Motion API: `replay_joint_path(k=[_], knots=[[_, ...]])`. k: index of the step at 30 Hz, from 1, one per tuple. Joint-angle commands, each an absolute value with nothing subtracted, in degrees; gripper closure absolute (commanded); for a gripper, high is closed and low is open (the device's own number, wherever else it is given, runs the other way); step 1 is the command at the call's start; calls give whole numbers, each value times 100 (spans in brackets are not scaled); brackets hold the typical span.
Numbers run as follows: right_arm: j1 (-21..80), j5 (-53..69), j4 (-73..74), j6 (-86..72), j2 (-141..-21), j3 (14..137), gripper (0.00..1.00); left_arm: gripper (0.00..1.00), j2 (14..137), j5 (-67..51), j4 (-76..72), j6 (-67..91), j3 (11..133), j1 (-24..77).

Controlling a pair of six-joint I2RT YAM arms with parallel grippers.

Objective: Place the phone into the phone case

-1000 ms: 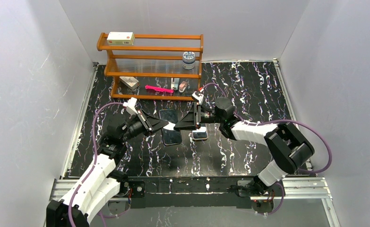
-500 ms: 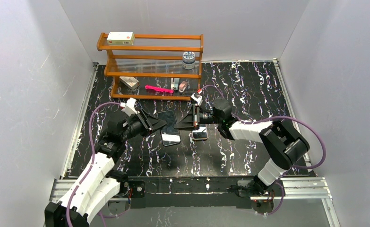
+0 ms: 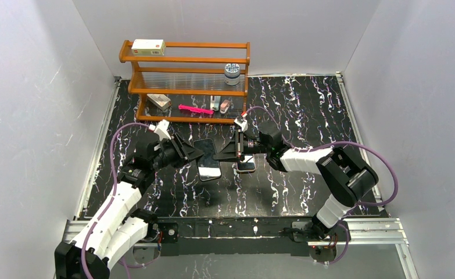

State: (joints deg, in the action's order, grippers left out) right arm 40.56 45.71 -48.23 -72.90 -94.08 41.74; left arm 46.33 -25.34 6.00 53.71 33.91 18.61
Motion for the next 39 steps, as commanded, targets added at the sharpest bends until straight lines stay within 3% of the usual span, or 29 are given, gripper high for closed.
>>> replay_joint_path(k=[1, 4, 7, 10, 20, 31, 39], knots=[[4065, 4337, -4963, -7125, -9336, 4536, 99, 58, 4638, -1860, 1478, 4643, 3563, 1855], [4062, 4176, -4762, -6995, -9361, 4542, 99, 42, 4601, -1606, 1758, 4452, 3704, 1861], [4065, 4001, -4583, -6868, -9447, 4548, 99, 18, 4541, -1450, 1929, 4265, 3837, 1862], [4065, 3765, -4293, -6665, -9543, 4593, 99, 3, 4464, -1238, 2101, 3998, 3990, 1863], [4069, 3034, -3527, -6179, -10156, 4914, 99, 2, 4168, -513, 2675, 2890, 4279, 1855], [4151, 2996, -3304, -5958, -10858, 5341, 99, 2, 3982, -370, 2647, 2789, 4114, 1855], [4157, 2840, -2860, -5773, -10878, 5367, 78, 2, 3917, -362, 2651, 2810, 4091, 1855]])
